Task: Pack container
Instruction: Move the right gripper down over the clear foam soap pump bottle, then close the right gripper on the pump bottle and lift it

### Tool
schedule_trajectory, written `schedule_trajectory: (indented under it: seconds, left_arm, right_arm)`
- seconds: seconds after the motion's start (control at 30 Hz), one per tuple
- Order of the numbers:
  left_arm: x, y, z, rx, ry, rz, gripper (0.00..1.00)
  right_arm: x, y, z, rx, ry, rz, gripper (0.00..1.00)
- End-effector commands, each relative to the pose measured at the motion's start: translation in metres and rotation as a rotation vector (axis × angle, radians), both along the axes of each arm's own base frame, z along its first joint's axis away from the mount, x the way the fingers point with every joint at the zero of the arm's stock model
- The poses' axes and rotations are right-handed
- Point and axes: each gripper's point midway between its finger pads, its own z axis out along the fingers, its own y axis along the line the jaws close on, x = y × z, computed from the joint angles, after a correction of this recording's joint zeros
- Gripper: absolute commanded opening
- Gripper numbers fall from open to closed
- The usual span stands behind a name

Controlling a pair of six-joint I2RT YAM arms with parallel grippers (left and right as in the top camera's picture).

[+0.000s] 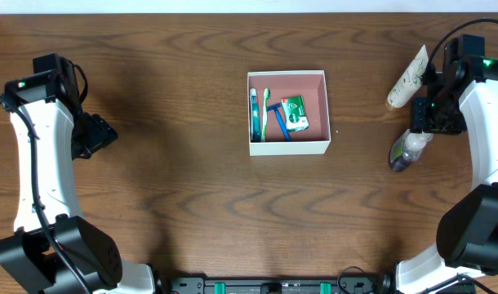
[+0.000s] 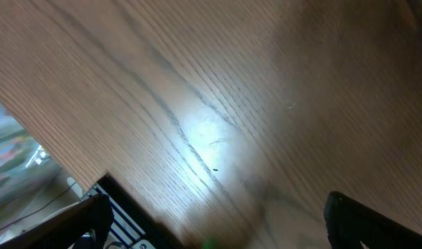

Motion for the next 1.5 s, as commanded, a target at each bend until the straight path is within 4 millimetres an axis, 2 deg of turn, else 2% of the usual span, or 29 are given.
schedule_trajectory:
  seconds: [0.0,0.5,0.67,0.97,1.1,1.27,1.47]
  left_arm:
    - [-0.002,0.003,-0.001,0.008,0.015,-0.007,0.98]
    - [-0.002,0.003,-0.001,0.008,0.015,-0.007,0.98]
    - [-0.002,0.003,-0.001,0.008,0.015,-0.007,0.98]
    - [-0.002,0.003,-0.001,0.008,0.015,-0.007,0.98]
    - [-0.002,0.003,-0.001,0.008,0.015,-0.007,0.98]
    - [-0.002,0.003,-0.001,0.009,0.016,-0.006,0.98]
    - [-0.002,0.003,-0.001,0.009,0.016,-0.006,0.98]
  right_arm:
    - [-0.001,0.004,-0.003,0.042,0.001,-0.001,0.49]
    - [-0.015,0.009,-0.004,0.070,0.056,-0.001,0.49]
    - [-0.015,0.009,-0.004,0.070,0.056,-0.001,0.38]
    - [-0.014,0.009,-0.004,0.067,0.055,-0.006,0.30]
    - [-0.014,0.010,-0.001,0.078,0.053,-0.038,0.21]
    - [-0.001,0.021,0.017,0.138,-0.010,-0.026,0.18]
    - [0.023,0.031,0.067,0.146,-0.136,0.011,0.17]
